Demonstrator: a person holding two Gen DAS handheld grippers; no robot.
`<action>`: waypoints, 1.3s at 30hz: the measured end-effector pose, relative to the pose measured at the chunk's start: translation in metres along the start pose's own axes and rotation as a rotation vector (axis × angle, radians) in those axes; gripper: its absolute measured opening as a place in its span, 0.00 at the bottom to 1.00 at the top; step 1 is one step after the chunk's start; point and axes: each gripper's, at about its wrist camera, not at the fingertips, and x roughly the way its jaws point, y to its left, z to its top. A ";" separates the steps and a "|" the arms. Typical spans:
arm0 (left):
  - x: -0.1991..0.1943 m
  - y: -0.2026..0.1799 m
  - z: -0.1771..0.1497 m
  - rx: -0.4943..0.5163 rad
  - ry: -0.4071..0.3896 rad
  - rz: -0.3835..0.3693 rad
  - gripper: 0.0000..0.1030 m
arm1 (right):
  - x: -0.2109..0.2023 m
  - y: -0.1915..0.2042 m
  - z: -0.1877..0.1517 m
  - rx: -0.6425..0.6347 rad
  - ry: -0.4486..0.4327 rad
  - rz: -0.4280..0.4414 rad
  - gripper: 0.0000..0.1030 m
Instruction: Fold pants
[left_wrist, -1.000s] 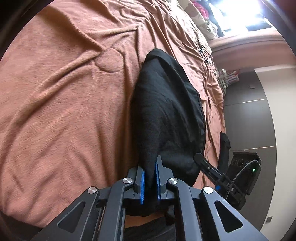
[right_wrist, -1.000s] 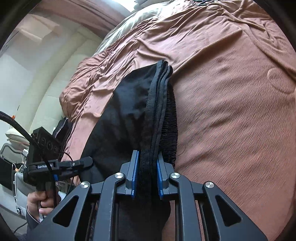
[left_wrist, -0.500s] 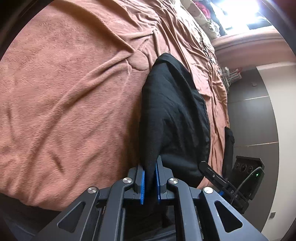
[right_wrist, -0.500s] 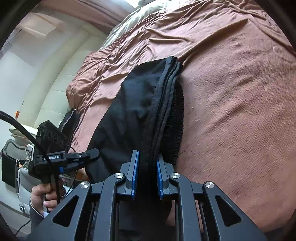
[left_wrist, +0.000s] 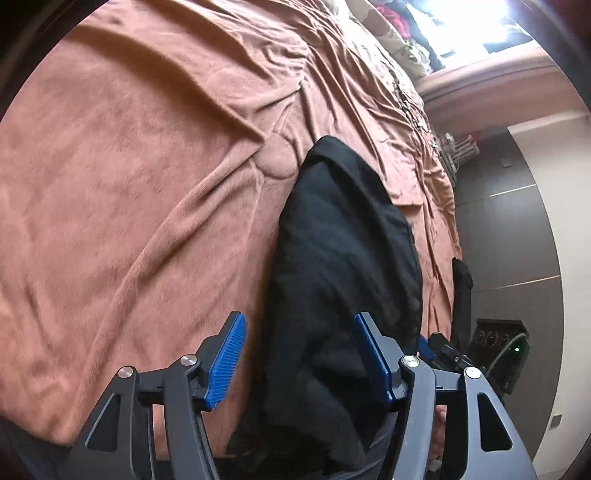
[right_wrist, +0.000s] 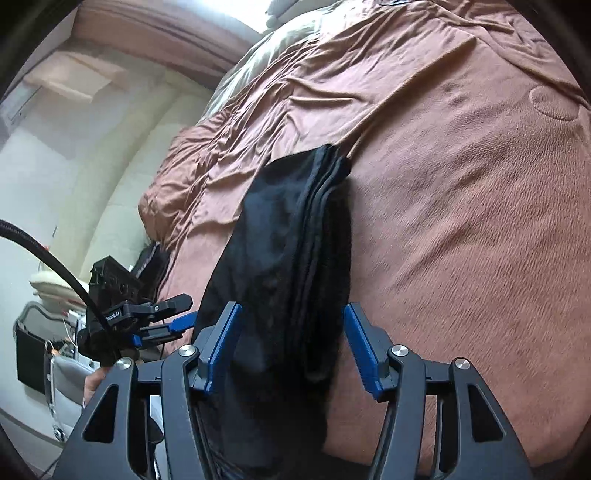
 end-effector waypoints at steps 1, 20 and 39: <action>0.002 -0.001 0.003 0.005 0.001 -0.003 0.61 | 0.002 -0.004 0.003 0.011 0.000 0.002 0.54; 0.036 0.002 0.044 0.040 0.045 -0.018 0.57 | 0.054 -0.024 0.036 0.106 0.122 0.063 0.56; 0.064 0.001 0.075 0.079 0.066 -0.058 0.39 | 0.062 -0.027 0.042 0.084 0.127 0.073 0.51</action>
